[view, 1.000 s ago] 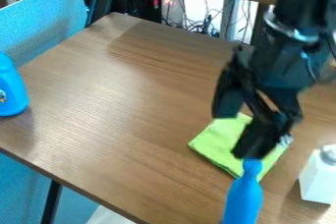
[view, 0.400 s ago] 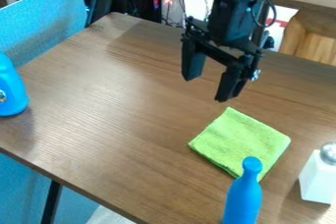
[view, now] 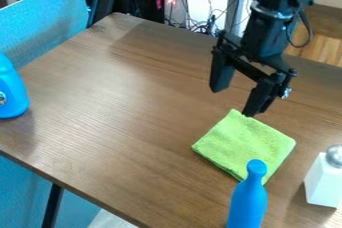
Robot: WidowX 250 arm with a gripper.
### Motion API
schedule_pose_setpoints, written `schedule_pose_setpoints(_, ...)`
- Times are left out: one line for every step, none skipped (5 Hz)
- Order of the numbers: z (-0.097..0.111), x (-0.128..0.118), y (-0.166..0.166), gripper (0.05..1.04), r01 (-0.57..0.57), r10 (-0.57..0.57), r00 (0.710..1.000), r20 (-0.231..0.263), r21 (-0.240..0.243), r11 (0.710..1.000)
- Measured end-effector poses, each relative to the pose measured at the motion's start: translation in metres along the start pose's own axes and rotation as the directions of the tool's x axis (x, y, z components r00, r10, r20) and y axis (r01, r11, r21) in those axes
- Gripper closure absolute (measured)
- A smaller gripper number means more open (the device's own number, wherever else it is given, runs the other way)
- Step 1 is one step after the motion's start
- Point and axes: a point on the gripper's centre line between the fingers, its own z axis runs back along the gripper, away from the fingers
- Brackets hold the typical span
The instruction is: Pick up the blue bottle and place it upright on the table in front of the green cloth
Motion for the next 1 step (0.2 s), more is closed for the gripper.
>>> schedule_pose_setpoints(-0.0097,0.0061,-0.0087,0.079,0.047,-0.046,0.999,0.012,-0.061,0.997)
